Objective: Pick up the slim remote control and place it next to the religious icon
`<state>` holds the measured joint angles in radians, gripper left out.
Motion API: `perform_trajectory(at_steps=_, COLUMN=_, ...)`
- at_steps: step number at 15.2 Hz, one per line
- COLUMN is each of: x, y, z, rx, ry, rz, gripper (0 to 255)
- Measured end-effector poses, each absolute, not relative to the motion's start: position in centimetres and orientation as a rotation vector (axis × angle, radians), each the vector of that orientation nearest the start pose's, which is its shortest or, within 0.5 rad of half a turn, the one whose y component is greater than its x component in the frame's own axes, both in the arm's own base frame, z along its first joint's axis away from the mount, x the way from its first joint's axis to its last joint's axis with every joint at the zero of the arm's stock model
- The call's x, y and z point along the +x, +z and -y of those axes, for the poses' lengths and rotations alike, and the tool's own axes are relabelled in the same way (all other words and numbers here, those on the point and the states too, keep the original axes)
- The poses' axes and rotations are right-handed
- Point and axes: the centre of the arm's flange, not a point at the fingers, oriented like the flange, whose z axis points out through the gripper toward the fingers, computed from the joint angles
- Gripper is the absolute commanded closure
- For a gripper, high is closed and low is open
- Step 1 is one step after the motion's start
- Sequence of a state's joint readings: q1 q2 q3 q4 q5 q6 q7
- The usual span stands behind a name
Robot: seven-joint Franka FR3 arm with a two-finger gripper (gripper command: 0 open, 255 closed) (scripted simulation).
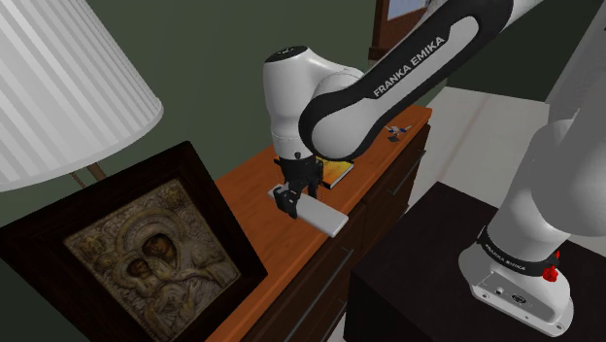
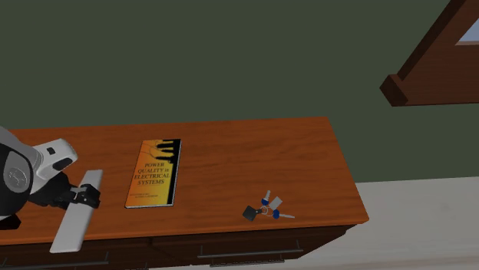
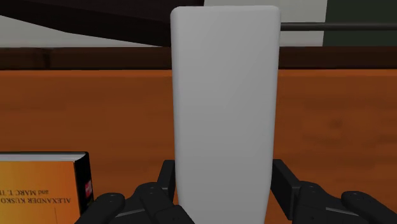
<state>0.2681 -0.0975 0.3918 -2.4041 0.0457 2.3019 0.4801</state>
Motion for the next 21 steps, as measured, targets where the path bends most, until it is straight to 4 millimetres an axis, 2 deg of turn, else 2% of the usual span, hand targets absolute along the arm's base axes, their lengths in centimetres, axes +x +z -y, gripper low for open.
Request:
perform_trajectory(at_steps=2, x=37.8, y=34.2, z=-29.4, rx=-3.142, ry=0.012, rz=0.232, gripper=255)
perform_trajectory(at_steps=7, x=37.8, y=34.0, z=-29.5, rx=-3.142, ry=0.012, rz=0.232, gripper=255)
perform_trajectory(at_steps=8, x=37.8, y=34.0, z=-29.5, rx=-3.142, ry=0.012, rz=0.232, gripper=0)
perform_trajectory(at_steps=14, x=37.8, y=34.0, z=-29.5, rx=-3.142, ry=0.011, rz=0.232, gripper=0)
perform_trajectory(at_steps=18, x=37.8, y=37.9, z=-29.3, rx=-3.141, ry=0.009, rz=0.231, gripper=0)
perform_trajectory(at_steps=21, x=37.8, y=38.9, z=-29.5, rx=-3.141, ry=0.010, rz=0.232, gripper=0)
